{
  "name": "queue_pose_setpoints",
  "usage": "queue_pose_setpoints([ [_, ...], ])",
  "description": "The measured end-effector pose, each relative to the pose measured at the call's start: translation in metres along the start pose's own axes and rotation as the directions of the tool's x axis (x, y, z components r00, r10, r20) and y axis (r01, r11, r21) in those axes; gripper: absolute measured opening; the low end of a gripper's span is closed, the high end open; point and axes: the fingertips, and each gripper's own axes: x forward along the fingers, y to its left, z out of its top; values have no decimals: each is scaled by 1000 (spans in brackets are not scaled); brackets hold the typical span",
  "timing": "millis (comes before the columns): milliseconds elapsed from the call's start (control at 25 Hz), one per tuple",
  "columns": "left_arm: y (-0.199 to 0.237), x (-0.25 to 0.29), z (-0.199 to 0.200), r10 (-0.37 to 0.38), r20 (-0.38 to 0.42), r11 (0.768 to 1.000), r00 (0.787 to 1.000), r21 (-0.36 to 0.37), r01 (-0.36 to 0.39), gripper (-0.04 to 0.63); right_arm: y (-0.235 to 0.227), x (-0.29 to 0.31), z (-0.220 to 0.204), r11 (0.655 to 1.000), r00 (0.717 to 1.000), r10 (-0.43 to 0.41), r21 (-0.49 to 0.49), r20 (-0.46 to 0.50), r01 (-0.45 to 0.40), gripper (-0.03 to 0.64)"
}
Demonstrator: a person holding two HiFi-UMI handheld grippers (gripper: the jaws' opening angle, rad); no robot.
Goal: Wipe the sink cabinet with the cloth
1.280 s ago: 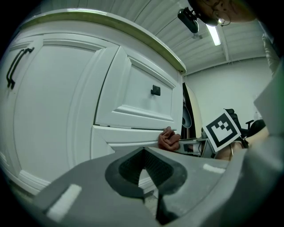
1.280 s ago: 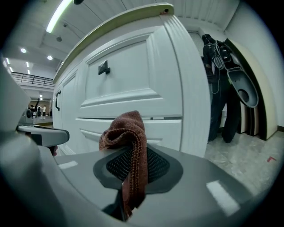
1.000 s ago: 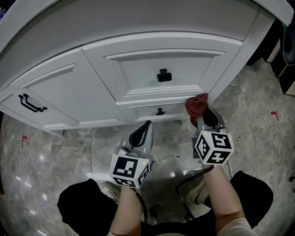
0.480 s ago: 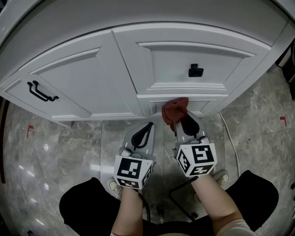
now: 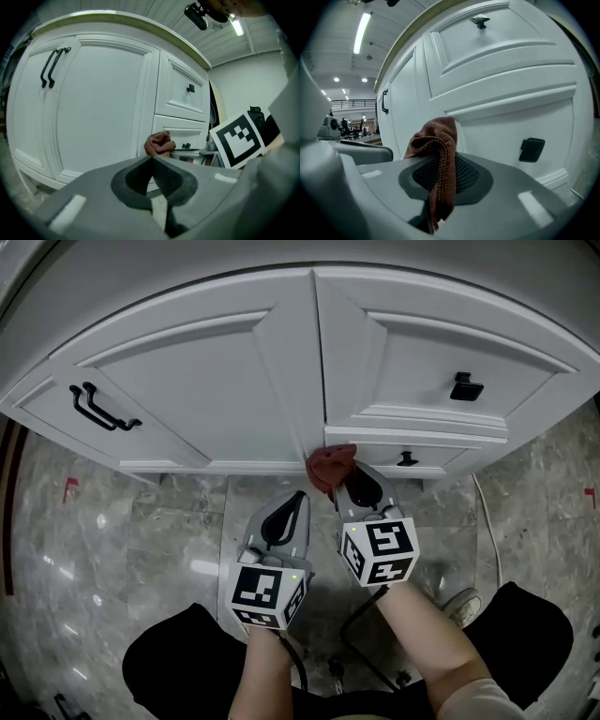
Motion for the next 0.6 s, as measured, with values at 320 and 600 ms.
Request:
queue_pose_setpoints([
  [320, -5, 7, -5, -19, -12, 1000, 1000, 7, 20, 0, -38, -11, -13, 995, 996, -82, 54, -31, 84, 92],
  [600, -20, 17, -5, -34, -19, 999, 999, 29, 34, 0, -72, -27, -14, 969, 990, -136, 204, -32, 140, 92],
])
